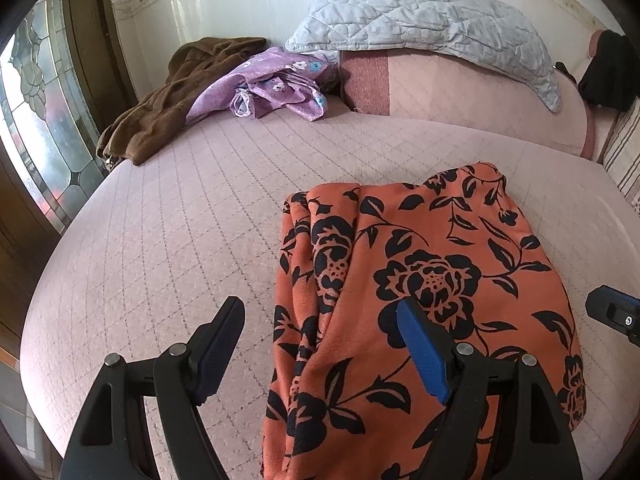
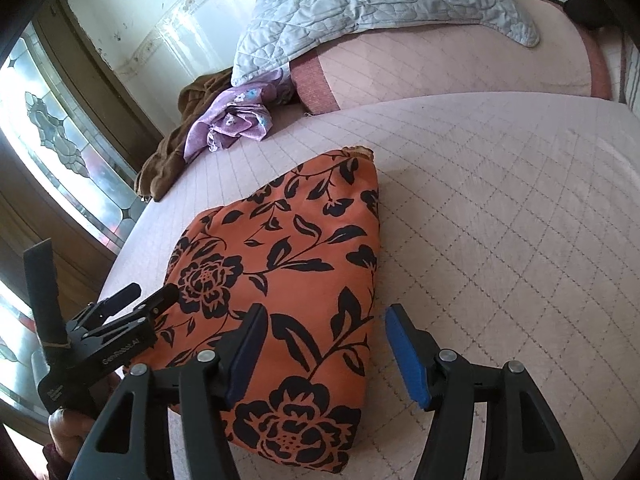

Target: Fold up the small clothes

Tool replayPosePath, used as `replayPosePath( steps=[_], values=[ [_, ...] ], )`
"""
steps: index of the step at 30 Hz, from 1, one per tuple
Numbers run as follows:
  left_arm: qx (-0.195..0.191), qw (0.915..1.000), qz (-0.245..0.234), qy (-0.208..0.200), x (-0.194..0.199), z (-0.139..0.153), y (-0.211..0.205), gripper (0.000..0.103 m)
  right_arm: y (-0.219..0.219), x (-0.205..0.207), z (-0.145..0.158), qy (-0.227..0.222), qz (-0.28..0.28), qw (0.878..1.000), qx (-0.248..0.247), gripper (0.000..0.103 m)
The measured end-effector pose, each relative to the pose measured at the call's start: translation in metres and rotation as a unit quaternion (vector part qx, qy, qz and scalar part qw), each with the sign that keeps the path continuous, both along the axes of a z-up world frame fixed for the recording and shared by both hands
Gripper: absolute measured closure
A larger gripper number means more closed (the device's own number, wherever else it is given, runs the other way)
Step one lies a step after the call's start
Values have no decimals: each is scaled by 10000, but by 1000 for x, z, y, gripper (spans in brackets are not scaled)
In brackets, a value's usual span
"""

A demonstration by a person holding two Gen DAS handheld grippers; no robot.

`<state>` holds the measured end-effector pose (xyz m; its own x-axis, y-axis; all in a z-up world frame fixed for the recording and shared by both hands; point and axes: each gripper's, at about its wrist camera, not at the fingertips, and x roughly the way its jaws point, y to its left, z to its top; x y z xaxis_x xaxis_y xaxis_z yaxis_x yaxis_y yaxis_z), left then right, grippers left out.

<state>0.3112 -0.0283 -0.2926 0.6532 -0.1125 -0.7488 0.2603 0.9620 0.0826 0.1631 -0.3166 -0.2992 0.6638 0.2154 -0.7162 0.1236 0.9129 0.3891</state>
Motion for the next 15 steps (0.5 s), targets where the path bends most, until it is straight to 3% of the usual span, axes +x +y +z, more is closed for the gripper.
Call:
replayPosePath(
  steps=[15],
  values=[
    [-129,9999,-16,-4,-2,5,5,24,6,-2,4,-47,-11,10000,-49,38]
  ],
)
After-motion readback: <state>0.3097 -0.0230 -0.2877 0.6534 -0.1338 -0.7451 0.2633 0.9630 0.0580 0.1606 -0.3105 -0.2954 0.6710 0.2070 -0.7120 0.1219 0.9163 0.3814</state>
